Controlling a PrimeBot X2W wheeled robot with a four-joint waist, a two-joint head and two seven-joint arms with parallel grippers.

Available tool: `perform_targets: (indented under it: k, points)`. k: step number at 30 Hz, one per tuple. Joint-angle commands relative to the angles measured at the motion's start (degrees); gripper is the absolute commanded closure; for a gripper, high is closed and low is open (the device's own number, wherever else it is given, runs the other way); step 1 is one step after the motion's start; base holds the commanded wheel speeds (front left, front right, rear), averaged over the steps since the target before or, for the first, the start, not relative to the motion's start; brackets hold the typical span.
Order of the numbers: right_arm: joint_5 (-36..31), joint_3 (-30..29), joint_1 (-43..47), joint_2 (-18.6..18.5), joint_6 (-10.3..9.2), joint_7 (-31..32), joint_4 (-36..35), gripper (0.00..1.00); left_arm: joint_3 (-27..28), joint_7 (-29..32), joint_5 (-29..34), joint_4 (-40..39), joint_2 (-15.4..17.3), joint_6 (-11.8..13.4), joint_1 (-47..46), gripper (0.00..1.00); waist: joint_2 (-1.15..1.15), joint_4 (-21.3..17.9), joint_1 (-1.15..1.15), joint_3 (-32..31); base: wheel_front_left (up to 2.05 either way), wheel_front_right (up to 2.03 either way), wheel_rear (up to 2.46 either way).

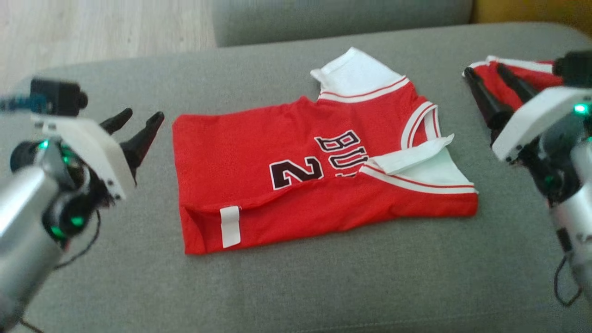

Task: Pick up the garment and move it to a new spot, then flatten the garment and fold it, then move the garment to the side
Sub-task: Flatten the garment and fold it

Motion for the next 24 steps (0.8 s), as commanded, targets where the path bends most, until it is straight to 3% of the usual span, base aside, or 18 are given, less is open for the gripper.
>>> perform_targets:
  k: [1, 7, 11, 14, 16, 18, 24]
  points:
    - [-1.0, -0.5, 0.6, 0.5, -0.05, -3.1, -2.8, 0.0, 3.7, -3.2, 1.3, -1.8, 2.8, 1.2, -0.4, 0.0, 0.0, -0.1, 0.0, -1.8, 0.0, 0.0, 0.0]
    - [-7.3, -6.0, 9.2, 4.3, -0.05, -18.9, -7.9, 0.0, 6.8, -20.9, 6.4, -9.2, 3.1, 11.2, 9.4, 0.0, 0.0, 0.0, 0.0, -4.7, 0.0, 0.0, 0.0]
    - [-13.0, -9.8, 16.2, 8.1, -0.05, -23.7, -10.4, 0.0, 11.4, -24.3, 9.6, -14.7, 1.4, 18.3, 16.9, 0.0, 0.0, 0.4, 0.0, -5.3, 0.0, 0.0, 0.0]
    - [-17.2, -13.2, 20.8, 11.3, -0.05, -26.4, -12.3, 0.0, 18.6, -24.4, 15.9, -20.1, -2.2, 21.9, 23.2, 0.0, 0.0, 0.5, 0.0, -5.2, 0.0, 0.0, 0.0]
    - [-20.2, -16.0, 24.3, 13.9, -0.05, -28.0, -13.3, 0.0, 23.7, -24.4, 22.5, -23.5, -6.3, 22.5, 30.4, 0.0, 0.0, 0.5, 0.0, -5.0, 0.0, 0.0, 0.0]
    - [-21.8, -17.0, 26.1, 14.7, -0.05, -27.8, -12.7, 0.0, 25.4, -24.4, 25.7, -23.4, -8.5, 21.9, 34.5, 0.0, 0.0, 0.5, 0.0, -4.8, 0.0, 0.0, 0.0]
    - [-25.0, -18.4, 26.7, 15.7, -0.05, -24.4, -10.7, 0.0, 27.2, -24.4, 30.3, -20.1, -13.8, 17.5, 38.8, 0.0, 0.0, 0.6, 0.0, -3.6, 0.0, 0.0, 0.0]
